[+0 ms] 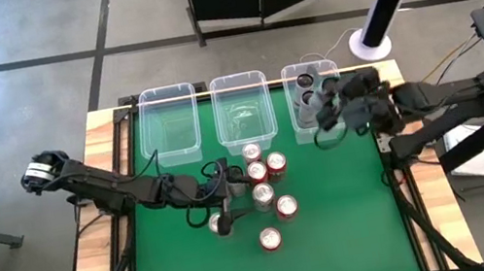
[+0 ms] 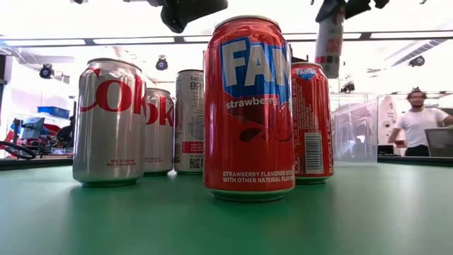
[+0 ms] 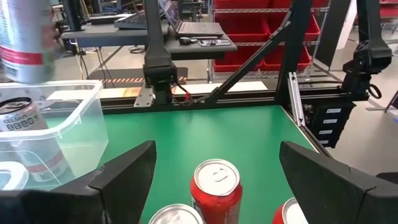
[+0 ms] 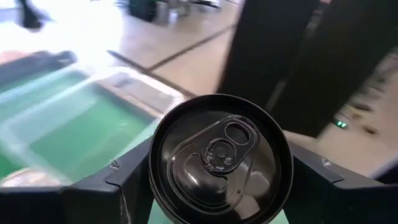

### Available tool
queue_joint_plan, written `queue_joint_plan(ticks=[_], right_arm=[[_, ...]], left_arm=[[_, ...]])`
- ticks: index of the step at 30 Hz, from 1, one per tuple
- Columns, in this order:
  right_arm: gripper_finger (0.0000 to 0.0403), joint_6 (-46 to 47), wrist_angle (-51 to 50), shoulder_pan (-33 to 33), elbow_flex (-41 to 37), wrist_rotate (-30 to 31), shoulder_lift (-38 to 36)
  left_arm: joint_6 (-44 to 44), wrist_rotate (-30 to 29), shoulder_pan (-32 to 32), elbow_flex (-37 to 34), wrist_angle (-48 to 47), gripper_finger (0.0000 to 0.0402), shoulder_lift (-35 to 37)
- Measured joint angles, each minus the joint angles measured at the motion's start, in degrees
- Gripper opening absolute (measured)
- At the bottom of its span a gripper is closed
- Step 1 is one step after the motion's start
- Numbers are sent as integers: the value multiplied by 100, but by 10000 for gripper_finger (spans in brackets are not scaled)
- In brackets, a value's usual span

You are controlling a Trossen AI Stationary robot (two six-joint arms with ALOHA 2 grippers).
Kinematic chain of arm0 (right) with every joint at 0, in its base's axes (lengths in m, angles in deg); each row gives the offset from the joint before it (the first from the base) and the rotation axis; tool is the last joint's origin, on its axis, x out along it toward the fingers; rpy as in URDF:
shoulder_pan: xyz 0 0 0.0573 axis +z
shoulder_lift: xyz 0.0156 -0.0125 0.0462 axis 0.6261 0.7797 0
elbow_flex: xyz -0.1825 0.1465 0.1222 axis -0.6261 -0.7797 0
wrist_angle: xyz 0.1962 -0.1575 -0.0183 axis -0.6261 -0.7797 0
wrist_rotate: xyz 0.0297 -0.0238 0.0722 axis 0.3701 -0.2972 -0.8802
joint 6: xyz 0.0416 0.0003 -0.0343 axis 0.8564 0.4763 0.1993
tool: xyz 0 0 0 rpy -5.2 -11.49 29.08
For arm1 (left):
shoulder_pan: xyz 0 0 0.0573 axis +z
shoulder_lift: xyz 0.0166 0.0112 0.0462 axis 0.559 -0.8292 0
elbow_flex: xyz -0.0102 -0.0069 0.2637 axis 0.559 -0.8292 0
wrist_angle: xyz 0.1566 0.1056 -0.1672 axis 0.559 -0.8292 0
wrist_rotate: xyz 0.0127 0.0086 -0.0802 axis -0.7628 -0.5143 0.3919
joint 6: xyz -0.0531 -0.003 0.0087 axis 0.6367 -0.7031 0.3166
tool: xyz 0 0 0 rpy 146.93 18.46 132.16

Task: Sort soda cans
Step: Put the bottom white soda can into the top right transparent bin aligned with the other white soda can

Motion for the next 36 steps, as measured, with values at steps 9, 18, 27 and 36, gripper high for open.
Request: queue_joint_plan(ticks=[9,18,27,36], right_arm=[[257,-863,805,-2178,-694,-990,-209],[258,-1165,2519,-3812,-1830,-2961,-115],[258,-1238,3137,-4068,-2554,-3237,239],[257,-1435,3695,-4061,-2761,-3200,439]], left_arm=[[-30,-2,0,0,184,324,-10],[-36,0,-7,0,181,324,-10],[36,0,-7,0,67,324,-10],[105,0,-13,0,53,324,-10]])
